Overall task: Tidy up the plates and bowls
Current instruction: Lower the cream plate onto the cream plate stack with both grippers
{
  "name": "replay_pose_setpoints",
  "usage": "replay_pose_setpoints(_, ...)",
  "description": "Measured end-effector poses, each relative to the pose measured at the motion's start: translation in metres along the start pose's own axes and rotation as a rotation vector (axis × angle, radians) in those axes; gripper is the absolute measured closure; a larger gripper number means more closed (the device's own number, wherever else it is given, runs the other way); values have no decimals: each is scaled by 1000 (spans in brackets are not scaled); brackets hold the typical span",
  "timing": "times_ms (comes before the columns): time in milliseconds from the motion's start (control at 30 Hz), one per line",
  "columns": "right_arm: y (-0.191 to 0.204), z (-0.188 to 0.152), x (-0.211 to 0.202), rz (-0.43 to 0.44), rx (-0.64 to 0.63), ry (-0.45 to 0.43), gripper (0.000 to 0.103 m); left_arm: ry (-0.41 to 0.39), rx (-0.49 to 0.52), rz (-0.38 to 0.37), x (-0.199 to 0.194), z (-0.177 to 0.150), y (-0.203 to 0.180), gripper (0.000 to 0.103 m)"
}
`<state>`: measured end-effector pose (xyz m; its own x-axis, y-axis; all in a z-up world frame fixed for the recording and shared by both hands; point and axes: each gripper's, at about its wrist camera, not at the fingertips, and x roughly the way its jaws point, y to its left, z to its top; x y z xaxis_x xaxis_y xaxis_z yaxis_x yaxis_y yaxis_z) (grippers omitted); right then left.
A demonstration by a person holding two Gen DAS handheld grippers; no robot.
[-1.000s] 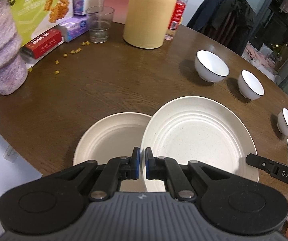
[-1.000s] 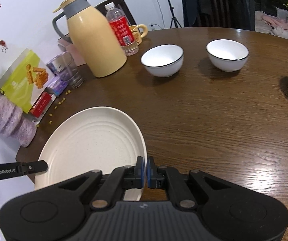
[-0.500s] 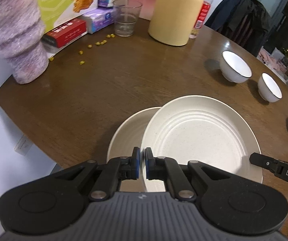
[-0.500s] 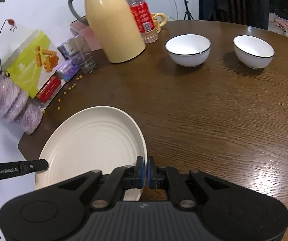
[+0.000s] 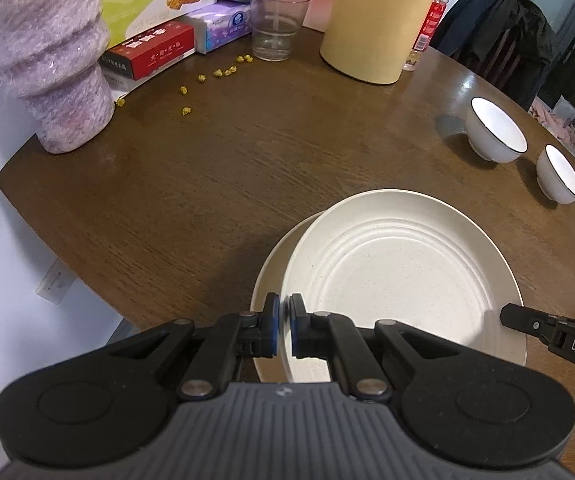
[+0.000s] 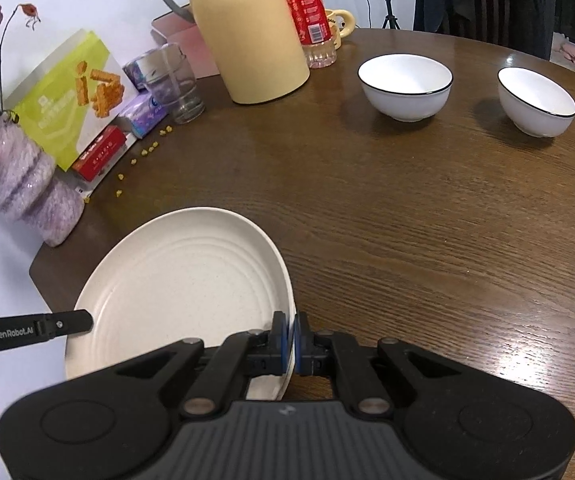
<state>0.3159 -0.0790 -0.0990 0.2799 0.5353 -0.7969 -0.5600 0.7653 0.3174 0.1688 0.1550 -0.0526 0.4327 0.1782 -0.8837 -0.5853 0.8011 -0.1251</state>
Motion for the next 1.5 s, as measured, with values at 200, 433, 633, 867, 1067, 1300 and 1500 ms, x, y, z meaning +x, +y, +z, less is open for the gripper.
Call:
replay_pose_setpoints(200,4,-1,8,-6,-21,11,99,3,1,8,4,-1,3,97)
replay_pose_setpoints(433,7,-3,11,-20,-47,16,99,12,-3,16,10,-1,5,97)
replay_pose_setpoints(633,10,-4,15,-34,-60,24,98,14,-2,20,12,-2,5,97)
replay_pose_setpoints(867,15,-5,19,-51,-86,21,98,13,2,27,14,-3,4,97)
replay_pose_setpoints(1067,17,-6,24,-61,-93,32,97,9,16,36,15,-2,3,97)
replay_pose_setpoints(1300,16,-7,27,-63,-96,34,97,0,36,55,16,-2,0,97)
replay_pose_setpoints(1500,15,-9,29,-63,-94,32,97,-9,58,72,17,-3,-4,97)
